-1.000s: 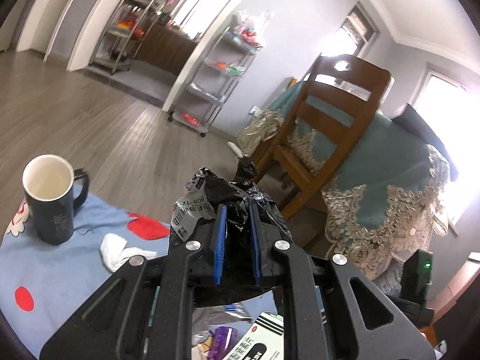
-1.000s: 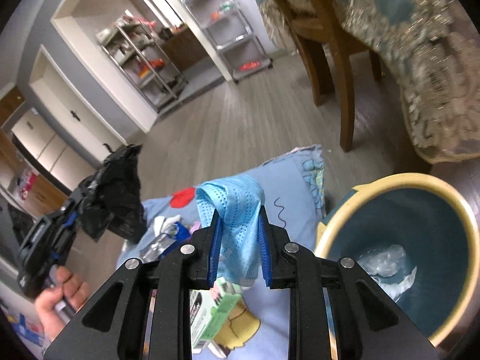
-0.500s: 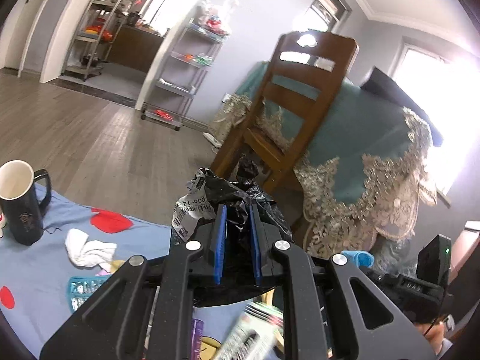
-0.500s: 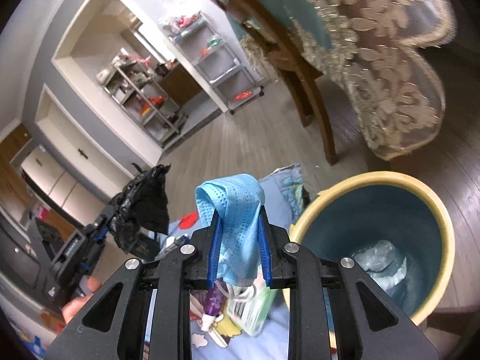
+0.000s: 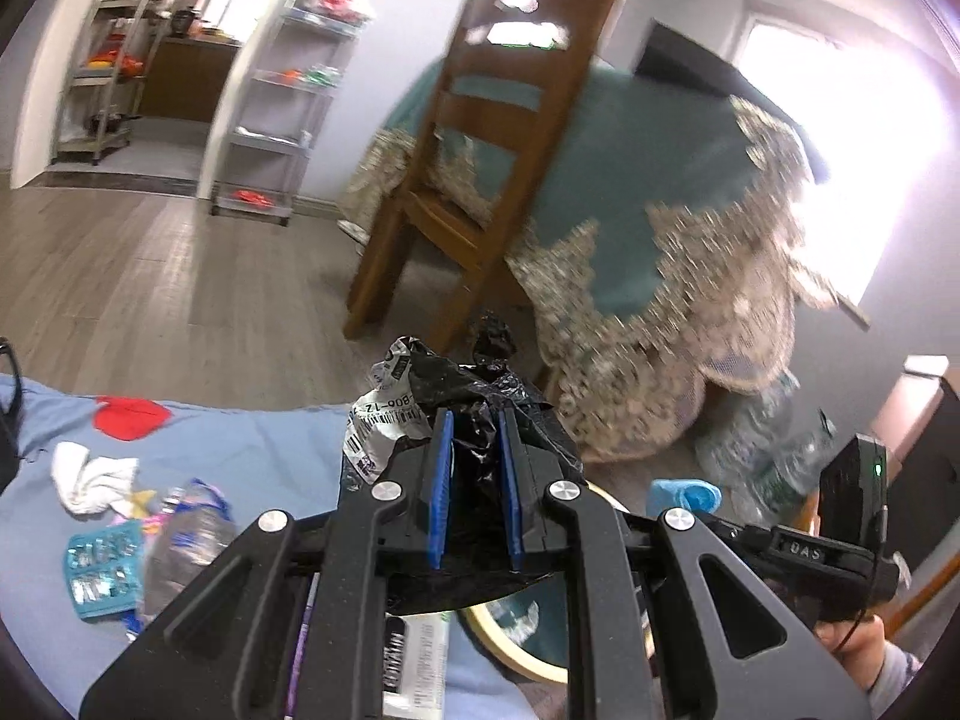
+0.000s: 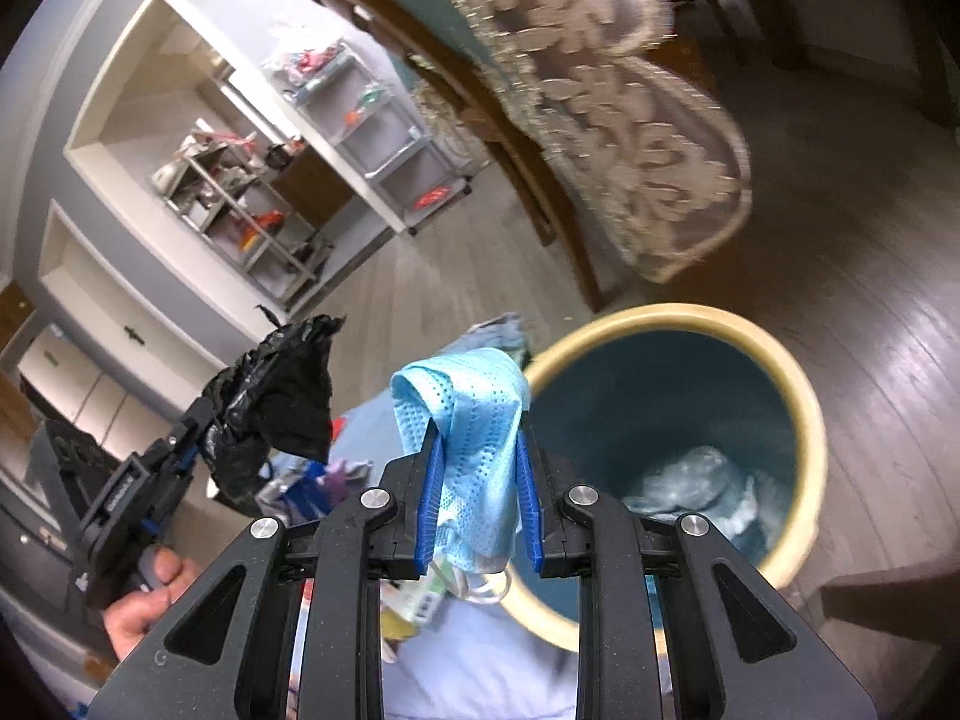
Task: Collect trash
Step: 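Carry the black bag and blue mask over the bin and open both grippers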
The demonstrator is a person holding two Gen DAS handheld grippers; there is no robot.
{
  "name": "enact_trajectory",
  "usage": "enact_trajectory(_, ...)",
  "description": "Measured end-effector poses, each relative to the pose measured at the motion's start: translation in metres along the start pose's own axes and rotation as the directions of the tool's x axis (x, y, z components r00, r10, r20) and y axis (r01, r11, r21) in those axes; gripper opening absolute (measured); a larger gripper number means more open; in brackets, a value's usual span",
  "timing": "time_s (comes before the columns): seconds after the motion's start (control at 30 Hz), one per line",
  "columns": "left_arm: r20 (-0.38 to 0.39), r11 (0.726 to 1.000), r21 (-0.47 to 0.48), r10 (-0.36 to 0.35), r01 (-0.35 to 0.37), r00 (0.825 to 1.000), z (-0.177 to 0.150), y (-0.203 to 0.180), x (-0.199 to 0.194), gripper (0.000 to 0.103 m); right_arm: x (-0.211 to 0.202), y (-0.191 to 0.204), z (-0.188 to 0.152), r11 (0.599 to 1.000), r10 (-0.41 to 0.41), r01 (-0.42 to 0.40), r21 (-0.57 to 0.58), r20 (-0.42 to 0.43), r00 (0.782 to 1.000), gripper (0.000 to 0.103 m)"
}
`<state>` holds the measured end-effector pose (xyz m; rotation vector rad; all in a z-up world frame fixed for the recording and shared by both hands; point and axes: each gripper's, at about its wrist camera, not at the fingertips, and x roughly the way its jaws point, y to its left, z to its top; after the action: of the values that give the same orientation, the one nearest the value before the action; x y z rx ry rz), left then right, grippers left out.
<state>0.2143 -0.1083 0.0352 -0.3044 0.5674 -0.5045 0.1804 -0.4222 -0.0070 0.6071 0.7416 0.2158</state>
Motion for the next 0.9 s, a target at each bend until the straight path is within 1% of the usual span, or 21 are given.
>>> enact_trajectory(0.13,-0.054,0.998,0.059,-0.033,0.036,0.998,-0.012,-0.026,0.016,0.014,-0.007,-0.008,-0.005,0.999,-0.049,0.049,-0.013,0.019,0.999,0.024)
enact_trajectory(0.23,-0.095,0.993,0.104,-0.044,0.054,0.994,-0.022,-0.042,0.028,0.014,-0.007,-0.019,-0.01,0.996,-0.087,0.088,-0.022,0.034,0.996,0.024)
enact_trajectory(0.3,-0.126,0.988,0.137,-0.049,0.067,0.991,-0.03,-0.054,0.038,0.014,-0.006,-0.026,-0.014,0.995,-0.095,0.095,-0.001,0.034,0.995,0.024)
enact_trajectory(0.4,-0.175,0.981,0.177,-0.045,0.077,0.984,-0.043,-0.068,0.054,0.014,-0.009,-0.03,-0.014,0.994,-0.107,0.108,-0.006,0.062,0.992,0.024)
enact_trajectory(0.53,-0.237,0.975,0.202,-0.044,0.094,0.971,-0.058,-0.08,0.076,0.014,-0.005,-0.04,-0.014,0.994,-0.112,0.111,0.022,0.06,0.992,0.024)
enact_trajectory(0.63,-0.288,0.972,0.212,-0.039,0.104,0.957,-0.069,-0.087,0.092,0.014,-0.003,-0.048,-0.012,0.993,-0.113,0.11,0.047,0.062,0.992,0.024)
enact_trajectory(0.77,-0.336,0.97,0.219,-0.03,0.109,0.941,-0.079,-0.088,0.106,0.015,-0.001,-0.055,-0.012,0.991,-0.116,0.112,0.071,0.059,0.991,0.024)
enact_trajectory(0.8,-0.347,0.969,0.219,-0.028,0.11,0.938,-0.081,-0.088,0.108,0.017,-0.001,-0.055,-0.013,0.991,-0.119,0.115,0.074,0.057,0.991,0.024)
enact_trajectory(0.87,-0.36,0.969,0.224,-0.02,0.107,0.933,-0.085,-0.087,0.111,0.028,0.002,-0.056,-0.013,0.99,-0.125,0.121,0.076,0.052,0.991,0.024)
enact_trajectory(0.9,-0.363,0.969,0.22,-0.023,0.11,0.932,-0.086,-0.086,0.111,0.042,0.003,-0.056,-0.013,0.99,-0.126,0.122,0.076,0.05,0.991,0.024)
